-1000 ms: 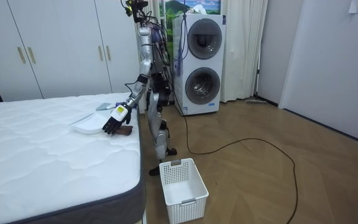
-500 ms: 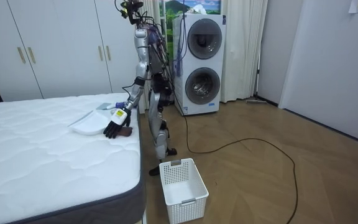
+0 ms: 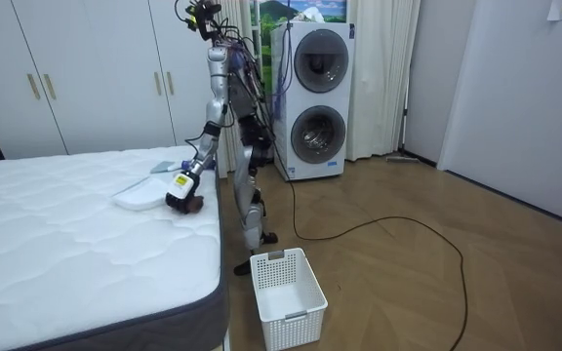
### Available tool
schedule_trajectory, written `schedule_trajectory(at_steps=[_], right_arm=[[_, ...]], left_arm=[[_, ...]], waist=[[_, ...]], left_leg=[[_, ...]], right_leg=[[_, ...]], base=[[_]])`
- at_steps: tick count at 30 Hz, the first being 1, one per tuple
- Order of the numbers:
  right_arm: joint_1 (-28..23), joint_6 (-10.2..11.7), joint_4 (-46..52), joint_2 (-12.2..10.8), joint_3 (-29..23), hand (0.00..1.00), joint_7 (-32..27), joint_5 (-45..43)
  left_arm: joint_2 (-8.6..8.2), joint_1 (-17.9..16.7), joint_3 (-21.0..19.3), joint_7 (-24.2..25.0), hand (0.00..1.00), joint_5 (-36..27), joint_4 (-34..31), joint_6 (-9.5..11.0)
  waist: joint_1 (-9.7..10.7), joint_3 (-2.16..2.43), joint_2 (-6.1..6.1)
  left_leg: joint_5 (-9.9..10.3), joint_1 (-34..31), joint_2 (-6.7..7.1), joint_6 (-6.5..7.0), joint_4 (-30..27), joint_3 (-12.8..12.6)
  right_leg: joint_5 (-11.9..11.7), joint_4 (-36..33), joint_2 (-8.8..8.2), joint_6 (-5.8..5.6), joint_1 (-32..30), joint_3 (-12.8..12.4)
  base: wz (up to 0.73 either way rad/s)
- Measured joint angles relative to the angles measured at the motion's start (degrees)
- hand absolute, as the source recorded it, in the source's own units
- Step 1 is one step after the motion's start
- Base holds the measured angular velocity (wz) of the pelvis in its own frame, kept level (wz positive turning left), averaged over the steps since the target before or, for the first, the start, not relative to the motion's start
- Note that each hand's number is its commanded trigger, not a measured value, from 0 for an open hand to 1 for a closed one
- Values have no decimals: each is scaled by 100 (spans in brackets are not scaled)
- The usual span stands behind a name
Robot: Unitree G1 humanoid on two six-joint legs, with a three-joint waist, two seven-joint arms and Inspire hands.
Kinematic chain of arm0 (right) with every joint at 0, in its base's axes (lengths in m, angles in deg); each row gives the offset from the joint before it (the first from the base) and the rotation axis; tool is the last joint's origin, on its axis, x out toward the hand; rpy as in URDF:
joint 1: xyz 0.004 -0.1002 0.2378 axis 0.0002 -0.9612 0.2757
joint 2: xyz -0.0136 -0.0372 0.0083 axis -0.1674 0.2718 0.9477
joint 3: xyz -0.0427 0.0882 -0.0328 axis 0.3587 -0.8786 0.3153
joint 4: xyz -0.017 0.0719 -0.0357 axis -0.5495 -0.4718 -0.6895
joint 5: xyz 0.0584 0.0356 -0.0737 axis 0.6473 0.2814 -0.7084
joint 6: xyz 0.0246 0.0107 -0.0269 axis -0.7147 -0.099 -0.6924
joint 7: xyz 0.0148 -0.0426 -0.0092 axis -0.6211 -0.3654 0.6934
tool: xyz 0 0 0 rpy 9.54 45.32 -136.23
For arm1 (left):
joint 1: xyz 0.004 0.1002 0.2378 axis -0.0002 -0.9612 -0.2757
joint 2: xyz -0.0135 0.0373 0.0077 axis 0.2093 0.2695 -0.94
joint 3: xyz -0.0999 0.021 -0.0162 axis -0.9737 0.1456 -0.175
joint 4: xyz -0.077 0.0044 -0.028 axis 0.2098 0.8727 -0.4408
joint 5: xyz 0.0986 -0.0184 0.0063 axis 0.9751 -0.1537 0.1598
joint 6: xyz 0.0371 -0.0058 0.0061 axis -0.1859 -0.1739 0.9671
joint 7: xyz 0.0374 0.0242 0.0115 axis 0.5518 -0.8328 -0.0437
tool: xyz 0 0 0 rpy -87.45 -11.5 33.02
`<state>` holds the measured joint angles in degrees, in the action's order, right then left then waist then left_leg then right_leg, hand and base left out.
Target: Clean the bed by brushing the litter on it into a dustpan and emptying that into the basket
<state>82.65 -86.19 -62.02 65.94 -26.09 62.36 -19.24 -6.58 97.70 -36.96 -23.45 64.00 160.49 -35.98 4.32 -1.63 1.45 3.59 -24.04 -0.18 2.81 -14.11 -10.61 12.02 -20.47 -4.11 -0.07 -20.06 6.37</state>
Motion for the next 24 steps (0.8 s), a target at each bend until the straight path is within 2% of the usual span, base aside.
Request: schedule_trajectory(at_steps=[4,6,8,13,18,24], right_arm=[[-1,-12,6,0,149,0,-81,-1],[0,-12,6,1,149,0,-93,3],[2,-29,10,-1,158,0,-89,4],[-4,-126,15,-1,203,0,-75,3],[22,-127,25,-1,207,0,-87,27],[261,-63,57,4,188,0,-332,468]], left_arm=[[-65,46,17,21,100,-142,18,-6],[-69,99,19,15,100,-143,12,10],[-71,155,19,24,100,-144,11,11],[-67,182,65,38,100,-148,11,2],[-67,193,120,41,100,-146,10,7],[-32,204,241,9,100,-135,2,13]], waist=[[25,-39,7],[32,-81,4],[23,-99,-1],[24,-105,8],[13,-103,4],[1,-98,-70]], left_leg=[[13,-249,-34,22,-185,-6],[17,-318,-44,34,-260,-2],[22,-389,-49,42,-338,-6],[9,-443,-26,62,-352,-22],[7,-462,-13,70,-354,-30],[117,-597,-96,71,-616,-20]], right_leg=[[8,-166,1,10,-254,-4],[16,-242,-2,16,-329,-6],[40,-315,-12,23,-423,-14],[92,-420,-49,19,-556,-19],[93,-459,-71,17,-601,-16],[111,-527,-23,29,-612,10]], base=[[-2],[0],[0],[0],[0],[0]])
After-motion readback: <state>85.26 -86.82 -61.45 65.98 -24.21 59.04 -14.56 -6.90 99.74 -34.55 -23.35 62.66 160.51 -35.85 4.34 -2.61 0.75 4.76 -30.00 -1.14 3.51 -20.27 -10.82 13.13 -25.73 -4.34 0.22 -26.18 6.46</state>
